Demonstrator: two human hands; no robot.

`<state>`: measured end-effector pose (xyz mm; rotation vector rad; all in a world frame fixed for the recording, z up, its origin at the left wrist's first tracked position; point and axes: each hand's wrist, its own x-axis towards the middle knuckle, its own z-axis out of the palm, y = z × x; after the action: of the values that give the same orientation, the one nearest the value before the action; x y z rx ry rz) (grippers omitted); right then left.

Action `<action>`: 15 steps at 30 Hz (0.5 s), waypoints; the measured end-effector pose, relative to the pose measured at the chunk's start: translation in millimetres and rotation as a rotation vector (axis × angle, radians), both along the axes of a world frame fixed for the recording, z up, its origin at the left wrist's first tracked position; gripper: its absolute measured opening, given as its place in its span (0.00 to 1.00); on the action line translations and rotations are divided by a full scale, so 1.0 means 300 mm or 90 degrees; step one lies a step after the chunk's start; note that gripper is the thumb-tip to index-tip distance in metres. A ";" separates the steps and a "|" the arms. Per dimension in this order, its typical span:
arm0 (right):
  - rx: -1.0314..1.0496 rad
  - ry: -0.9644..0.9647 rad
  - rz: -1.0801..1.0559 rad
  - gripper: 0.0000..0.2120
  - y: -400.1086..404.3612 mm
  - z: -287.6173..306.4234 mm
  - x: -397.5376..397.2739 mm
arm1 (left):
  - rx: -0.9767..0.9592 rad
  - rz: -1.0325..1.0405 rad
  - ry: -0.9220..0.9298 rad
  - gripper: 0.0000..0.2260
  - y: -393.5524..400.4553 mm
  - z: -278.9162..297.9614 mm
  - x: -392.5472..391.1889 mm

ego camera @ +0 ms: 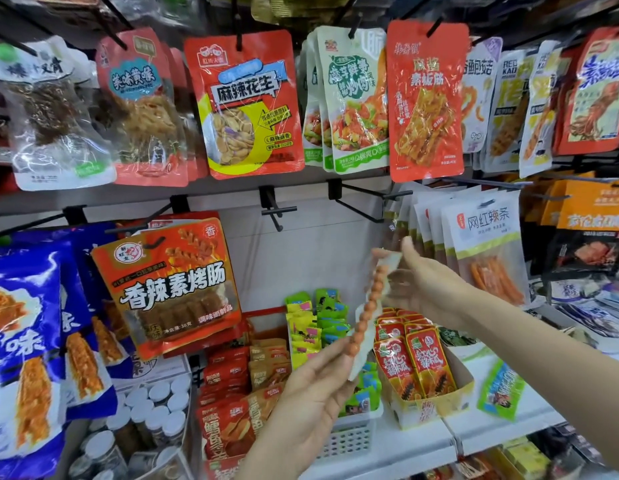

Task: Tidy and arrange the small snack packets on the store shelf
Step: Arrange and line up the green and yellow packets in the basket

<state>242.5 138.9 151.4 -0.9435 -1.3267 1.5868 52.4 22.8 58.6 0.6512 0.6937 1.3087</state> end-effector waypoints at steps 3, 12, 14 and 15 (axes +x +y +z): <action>-0.016 -0.001 0.045 0.21 -0.005 0.002 0.015 | 0.063 0.106 0.234 0.15 -0.021 -0.007 0.006; 0.150 -0.193 -0.095 0.07 -0.002 0.005 0.007 | 0.116 0.183 0.295 0.16 -0.070 -0.015 -0.012; 0.175 -0.194 -0.101 0.08 -0.007 0.008 -0.004 | 0.127 0.188 0.287 0.16 -0.069 -0.016 -0.015; 0.184 -0.189 -0.102 0.08 -0.011 0.011 -0.008 | 0.123 0.184 0.261 0.17 -0.069 -0.018 -0.018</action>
<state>240.0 135.6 154.8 -1.1000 -1.5913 1.1266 47.1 2.2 53.2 1.0222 1.0316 1.5382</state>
